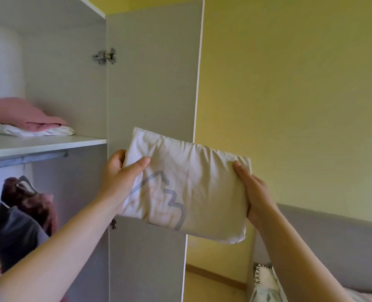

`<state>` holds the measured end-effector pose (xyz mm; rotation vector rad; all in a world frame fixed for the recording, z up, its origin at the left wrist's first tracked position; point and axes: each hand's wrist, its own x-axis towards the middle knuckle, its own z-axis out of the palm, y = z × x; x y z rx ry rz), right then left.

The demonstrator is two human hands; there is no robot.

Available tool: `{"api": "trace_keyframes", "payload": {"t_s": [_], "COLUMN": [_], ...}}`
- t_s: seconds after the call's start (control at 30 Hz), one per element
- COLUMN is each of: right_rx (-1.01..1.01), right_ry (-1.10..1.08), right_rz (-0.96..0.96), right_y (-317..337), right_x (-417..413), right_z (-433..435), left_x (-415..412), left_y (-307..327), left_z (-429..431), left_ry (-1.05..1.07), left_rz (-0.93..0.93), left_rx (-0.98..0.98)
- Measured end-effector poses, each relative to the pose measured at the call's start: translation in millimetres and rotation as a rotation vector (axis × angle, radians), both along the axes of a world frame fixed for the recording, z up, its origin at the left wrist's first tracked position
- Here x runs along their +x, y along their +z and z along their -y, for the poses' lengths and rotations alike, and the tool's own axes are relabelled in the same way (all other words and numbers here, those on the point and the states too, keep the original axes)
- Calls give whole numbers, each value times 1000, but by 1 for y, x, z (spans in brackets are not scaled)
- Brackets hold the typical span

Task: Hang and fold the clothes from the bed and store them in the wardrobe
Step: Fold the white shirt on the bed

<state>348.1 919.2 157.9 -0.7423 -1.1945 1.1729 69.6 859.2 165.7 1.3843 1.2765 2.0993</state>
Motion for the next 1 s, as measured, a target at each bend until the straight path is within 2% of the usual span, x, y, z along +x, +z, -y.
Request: {"api": "trace_keyframes", "payload": {"t_s": [0.23,0.4,0.67,1.0], "right_rx": [197,246,241,292], "right_ry": [185,310,453,510], "right_rz": [52,72,29,-92], "right_y": [23,26,29,75], "right_x": [-83,-147,-244,-397], "right_z": [-97,-143,-179,-192], "left_x": [-62,-108,-187,-329], "left_y": [24,30,43,128], "left_z": [-37,-47,-55,-66], "left_ry": [256,419,605,735], "left_rz": [-42,-41,-94,-260], "left_rx": [37,13,-21,-58]}}
